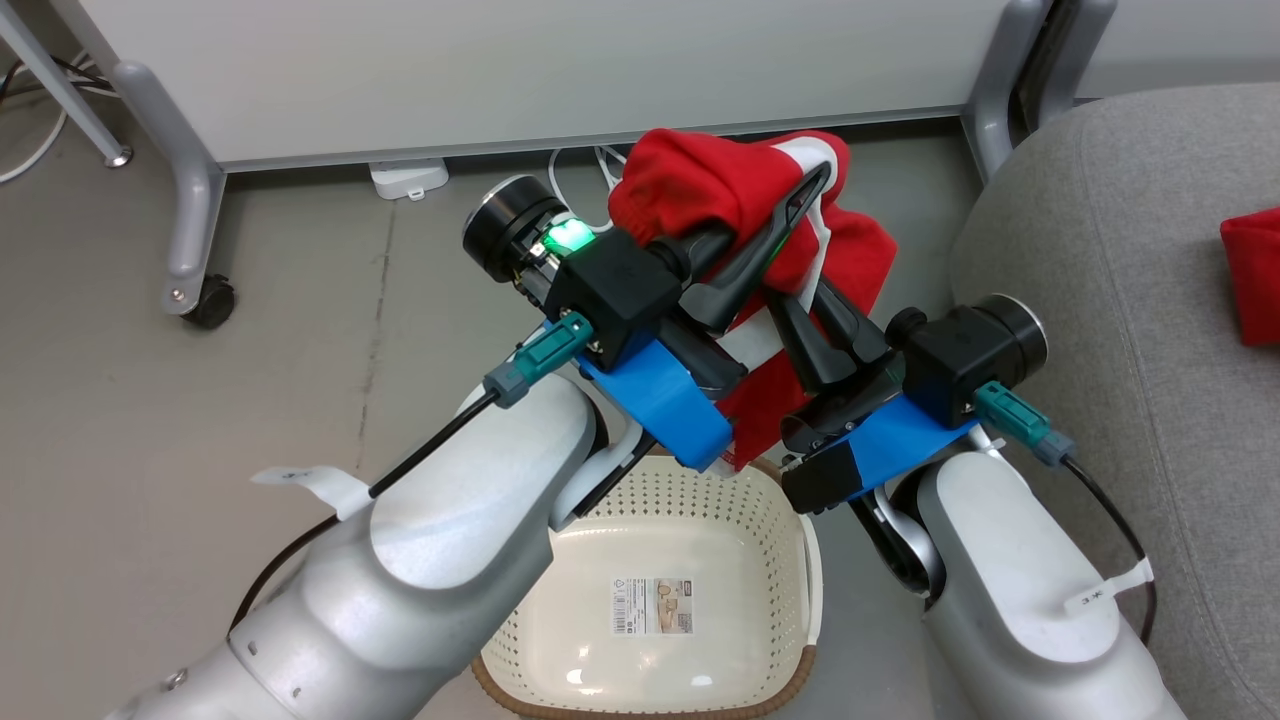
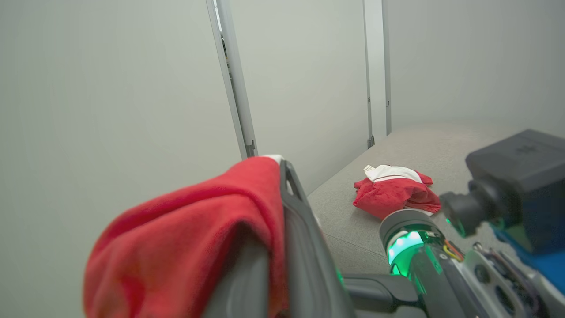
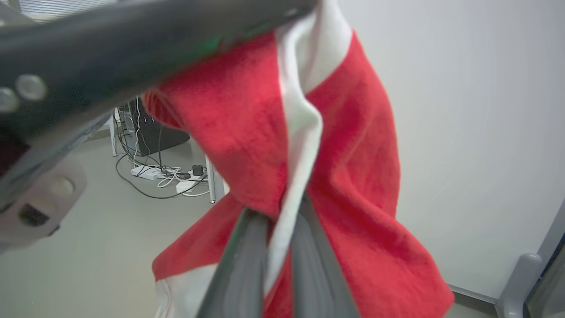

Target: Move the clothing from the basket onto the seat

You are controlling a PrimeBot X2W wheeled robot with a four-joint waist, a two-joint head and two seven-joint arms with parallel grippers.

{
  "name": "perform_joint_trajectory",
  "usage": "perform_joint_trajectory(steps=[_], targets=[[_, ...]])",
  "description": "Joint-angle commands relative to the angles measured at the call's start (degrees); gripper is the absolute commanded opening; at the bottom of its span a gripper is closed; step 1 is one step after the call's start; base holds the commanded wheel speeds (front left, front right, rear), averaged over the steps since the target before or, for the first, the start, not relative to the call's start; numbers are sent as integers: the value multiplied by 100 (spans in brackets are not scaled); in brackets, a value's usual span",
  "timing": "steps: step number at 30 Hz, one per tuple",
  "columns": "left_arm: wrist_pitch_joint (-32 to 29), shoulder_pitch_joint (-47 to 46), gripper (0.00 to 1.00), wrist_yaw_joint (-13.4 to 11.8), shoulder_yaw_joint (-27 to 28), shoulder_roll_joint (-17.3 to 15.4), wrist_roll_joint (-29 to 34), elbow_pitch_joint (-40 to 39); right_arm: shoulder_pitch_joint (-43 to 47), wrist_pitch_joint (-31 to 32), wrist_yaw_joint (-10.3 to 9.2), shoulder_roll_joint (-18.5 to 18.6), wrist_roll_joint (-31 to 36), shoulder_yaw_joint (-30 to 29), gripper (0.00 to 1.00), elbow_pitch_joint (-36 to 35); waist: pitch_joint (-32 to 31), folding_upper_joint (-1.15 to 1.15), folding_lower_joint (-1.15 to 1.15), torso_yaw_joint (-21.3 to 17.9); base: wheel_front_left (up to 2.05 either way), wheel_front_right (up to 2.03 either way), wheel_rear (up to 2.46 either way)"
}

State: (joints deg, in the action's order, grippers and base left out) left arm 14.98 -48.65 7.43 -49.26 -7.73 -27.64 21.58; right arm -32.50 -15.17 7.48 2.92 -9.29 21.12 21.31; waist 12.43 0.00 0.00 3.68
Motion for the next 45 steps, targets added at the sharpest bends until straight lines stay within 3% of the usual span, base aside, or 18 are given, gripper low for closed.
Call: perform_joint_trajectory(steps=[1,3,4,5,23,34,45], targets=[[22,-44,0,1,-8,-28,-9,21,-19,4,3,-5,-28,9,0,-27,2,0,0,-1,0,0,0],[22,-18,0,-17,5,-29,-10,45,-25,4,3,-5,-45,-2,0,-41,5,0,0,-1,0,0,0],[23,1,44,-28,8,-32,-6,59,-26,4,3,-5,-47,-11,0,-48,6,0,0,-3,0,0,0],[23,27,100,-40,9,-33,-10,80,-27,4,3,-5,-54,-28,0,-58,7,0,0,-5,0,0,0],[28,516,100,-120,-9,-190,46,42,-25,3,3,-3,82,-937,0,-223,132,0,0,-89,0,0,0],[28,816,100,-227,104,-541,164,-207,115,2,3,-2,275,-1381,0,-560,331,0,0,-693,0,0,0],[28,842,100,-284,45,-694,273,-353,428,1,3,-3,469,-1769,0,-952,473,0,0,-1376,0,0,0]])
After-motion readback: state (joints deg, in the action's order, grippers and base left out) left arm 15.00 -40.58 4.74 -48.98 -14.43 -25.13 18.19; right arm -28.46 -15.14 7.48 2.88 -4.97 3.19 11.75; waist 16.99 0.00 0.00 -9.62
